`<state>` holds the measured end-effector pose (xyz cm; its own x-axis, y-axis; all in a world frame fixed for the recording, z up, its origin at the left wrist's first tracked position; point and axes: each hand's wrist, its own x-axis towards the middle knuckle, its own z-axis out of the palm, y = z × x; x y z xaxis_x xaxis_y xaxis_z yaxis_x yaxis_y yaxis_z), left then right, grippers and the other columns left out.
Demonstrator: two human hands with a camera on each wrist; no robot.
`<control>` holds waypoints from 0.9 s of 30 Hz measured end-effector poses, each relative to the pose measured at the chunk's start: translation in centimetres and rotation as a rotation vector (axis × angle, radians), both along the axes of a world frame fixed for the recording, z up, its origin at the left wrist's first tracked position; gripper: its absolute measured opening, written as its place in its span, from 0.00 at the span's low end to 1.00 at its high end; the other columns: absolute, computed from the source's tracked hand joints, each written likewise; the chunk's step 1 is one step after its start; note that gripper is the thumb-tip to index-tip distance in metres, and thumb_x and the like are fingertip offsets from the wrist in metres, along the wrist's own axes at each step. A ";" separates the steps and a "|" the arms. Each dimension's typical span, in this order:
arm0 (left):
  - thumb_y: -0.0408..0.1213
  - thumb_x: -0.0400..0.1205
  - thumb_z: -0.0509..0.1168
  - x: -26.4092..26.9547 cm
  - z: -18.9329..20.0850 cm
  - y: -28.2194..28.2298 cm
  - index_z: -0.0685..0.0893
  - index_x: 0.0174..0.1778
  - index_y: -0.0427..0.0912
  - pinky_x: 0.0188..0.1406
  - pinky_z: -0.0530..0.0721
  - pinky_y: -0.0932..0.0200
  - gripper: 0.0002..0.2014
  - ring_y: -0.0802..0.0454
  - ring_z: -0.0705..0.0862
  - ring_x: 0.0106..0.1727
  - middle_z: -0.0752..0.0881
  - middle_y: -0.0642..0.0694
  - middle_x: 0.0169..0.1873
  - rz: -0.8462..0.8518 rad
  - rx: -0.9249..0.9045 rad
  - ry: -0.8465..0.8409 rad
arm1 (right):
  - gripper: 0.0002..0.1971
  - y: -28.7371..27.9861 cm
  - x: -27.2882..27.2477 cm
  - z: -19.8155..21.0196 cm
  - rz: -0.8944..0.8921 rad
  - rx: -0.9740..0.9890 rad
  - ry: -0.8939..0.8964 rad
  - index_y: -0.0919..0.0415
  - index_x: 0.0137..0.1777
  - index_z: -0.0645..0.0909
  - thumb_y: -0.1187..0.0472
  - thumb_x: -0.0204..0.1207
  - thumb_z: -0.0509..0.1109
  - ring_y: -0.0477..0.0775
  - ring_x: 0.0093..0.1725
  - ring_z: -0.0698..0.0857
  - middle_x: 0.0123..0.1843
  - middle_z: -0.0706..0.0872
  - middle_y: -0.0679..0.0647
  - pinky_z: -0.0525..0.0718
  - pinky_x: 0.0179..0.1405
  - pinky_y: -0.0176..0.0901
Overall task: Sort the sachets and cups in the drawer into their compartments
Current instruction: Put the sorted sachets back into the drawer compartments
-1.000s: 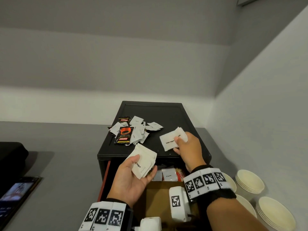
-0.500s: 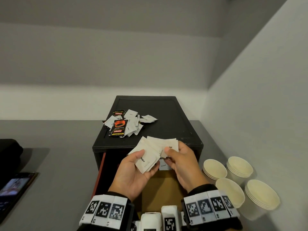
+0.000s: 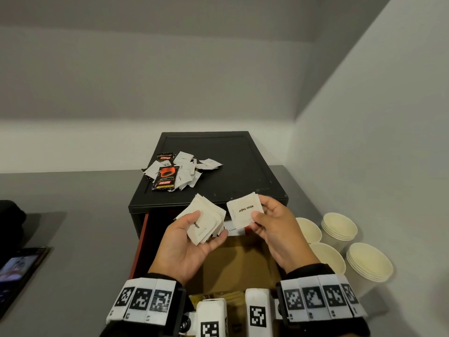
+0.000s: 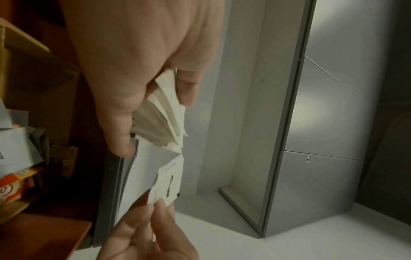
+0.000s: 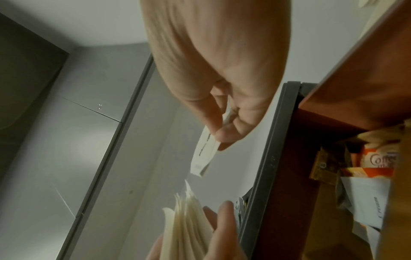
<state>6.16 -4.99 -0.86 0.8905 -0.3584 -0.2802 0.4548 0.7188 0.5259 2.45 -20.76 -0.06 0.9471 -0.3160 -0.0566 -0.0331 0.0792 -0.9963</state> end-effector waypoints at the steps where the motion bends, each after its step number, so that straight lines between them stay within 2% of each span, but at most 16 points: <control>1: 0.31 0.83 0.58 -0.2 0.1 0.0 0.80 0.54 0.36 0.56 0.78 0.32 0.08 0.34 0.84 0.52 0.90 0.33 0.38 -0.010 0.003 -0.004 | 0.14 -0.1 -0.1 0.1 -0.007 -0.016 -0.003 0.45 0.58 0.77 0.66 0.81 0.65 0.51 0.56 0.84 0.62 0.84 0.51 0.83 0.39 0.33; 3: 0.30 0.83 0.58 -0.4 0.3 -0.2 0.80 0.53 0.36 0.55 0.79 0.33 0.08 0.33 0.84 0.52 0.90 0.33 0.38 -0.031 0.015 -0.012 | 0.16 -0.3 -0.2 0.2 -0.043 -0.039 -0.010 0.46 0.63 0.76 0.64 0.79 0.67 0.51 0.52 0.86 0.60 0.85 0.53 0.84 0.38 0.34; 4: 0.29 0.82 0.57 -0.5 0.3 -0.2 0.81 0.53 0.36 0.54 0.80 0.33 0.08 0.33 0.84 0.52 0.90 0.33 0.38 -0.045 0.022 -0.018 | 0.15 -0.4 -0.1 0.3 -0.071 -0.053 -0.020 0.46 0.62 0.77 0.64 0.79 0.68 0.51 0.53 0.86 0.60 0.86 0.53 0.85 0.41 0.37; 7: 0.28 0.81 0.57 -0.8 0.3 -0.4 0.80 0.57 0.36 0.54 0.81 0.36 0.12 0.31 0.84 0.56 0.89 0.31 0.46 -0.124 0.037 -0.041 | 0.09 -0.3 -0.1 0.6 -0.123 -0.174 -0.039 0.45 0.48 0.80 0.63 0.78 0.70 0.54 0.56 0.86 0.53 0.88 0.50 0.87 0.52 0.49; 9: 0.29 0.80 0.56 -1.1 0.2 -0.8 0.79 0.60 0.36 0.54 0.81 0.37 0.14 0.32 0.84 0.56 0.88 0.31 0.50 -0.187 0.075 -0.068 | 0.07 0.1 -0.3 1.0 -0.094 -0.256 -0.046 0.47 0.44 0.82 0.63 0.77 0.70 0.51 0.52 0.86 0.47 0.88 0.48 0.87 0.51 0.46; 11: 0.30 0.81 0.55 -1.4 0.1 -1.1 0.80 0.59 0.36 0.57 0.78 0.35 0.14 0.34 0.86 0.51 0.89 0.32 0.46 -0.250 0.109 -0.092 | 0.07 0.9 -0.4 1.4 -0.008 -0.333 -0.036 0.50 0.43 0.83 0.63 0.79 0.68 0.47 0.48 0.86 0.45 0.88 0.47 0.86 0.47 0.39; 14: 0.33 0.82 0.53 -1.8 -0.2 -1.5 0.80 0.58 0.37 0.58 0.76 0.32 0.14 0.37 0.86 0.43 0.89 0.34 0.41 -0.311 0.121 -0.099 | 0.10 1.6 -0.8 1.9 0.180 -0.395 0.063 0.49 0.49 0.84 0.59 0.83 0.61 0.44 0.51 0.85 0.48 0.87 0.44 0.82 0.46 0.35; 17: 0.37 0.83 0.51 -1.7 -0.4 -1.4 0.79 0.63 0.37 0.55 0.77 0.33 0.17 0.35 0.87 0.45 0.88 0.33 0.47 -0.350 0.068 -0.083 | 0.14 1.3 -1.5 2.5 0.347 -0.381 0.126 0.50 0.64 0.80 0.50 0.84 0.59 0.45 0.58 0.84 0.58 0.86 0.47 0.82 0.59 0.42; 18: 0.38 0.83 0.51 -1.8 -0.4 -1.4 0.79 0.65 0.37 0.55 0.78 0.33 0.19 0.35 0.87 0.47 0.88 0.33 0.50 -0.368 0.057 -0.077 | 0.20 1.2 -1.6 2.7 0.395 -0.438 0.141 0.50 0.72 0.74 0.47 0.82 0.61 0.46 0.62 0.82 0.64 0.83 0.47 0.82 0.62 0.44; 20: 0.40 0.84 0.50 -2.1 -0.2 -1.7 0.78 0.67 0.37 0.56 0.78 0.34 0.20 0.35 0.86 0.53 0.86 0.32 0.56 -0.399 0.056 -0.067 | 0.38 1.1 -1.8 3.1 0.492 -0.669 0.210 0.47 0.82 0.52 0.45 0.77 0.68 0.48 0.68 0.77 0.75 0.73 0.46 0.80 0.63 0.44; 21: 0.41 0.85 0.50 -2.3 -0.2 -1.8 0.77 0.67 0.37 0.55 0.79 0.35 0.20 0.36 0.85 0.54 0.86 0.33 0.57 -0.411 0.057 -0.065 | 0.46 1.3 -1.9 3.3 0.540 -0.783 0.240 0.45 0.83 0.43 0.46 0.75 0.71 0.50 0.67 0.78 0.76 0.71 0.49 0.81 0.63 0.44; 23: 0.43 0.85 0.50 -2.8 -0.1 -2.1 0.77 0.66 0.37 0.49 0.79 0.40 0.20 0.37 0.84 0.51 0.87 0.34 0.53 -0.432 0.076 -0.067 | 0.54 1.6 -2.1 3.6 0.590 -0.887 0.260 0.42 0.82 0.33 0.50 0.72 0.74 0.53 0.58 0.85 0.71 0.76 0.53 0.86 0.57 0.47; 25: 0.44 0.86 0.50 -3.2 -0.1 -2.2 0.77 0.67 0.38 0.48 0.77 0.43 0.20 0.37 0.84 0.47 0.87 0.34 0.51 -0.466 0.094 -0.077 | 0.54 1.5 -2.3 3.8 0.584 -0.863 0.267 0.41 0.82 0.36 0.55 0.70 0.77 0.53 0.50 0.87 0.64 0.79 0.53 0.88 0.51 0.46; 27: 0.44 0.86 0.50 -3.5 -0.2 -2.0 0.76 0.68 0.40 0.48 0.76 0.44 0.20 0.39 0.83 0.45 0.85 0.35 0.53 -0.513 0.113 -0.104 | 0.45 1.4 -2.4 3.7 0.546 -0.753 0.260 0.45 0.80 0.52 0.63 0.69 0.77 0.51 0.47 0.85 0.59 0.79 0.52 0.87 0.42 0.43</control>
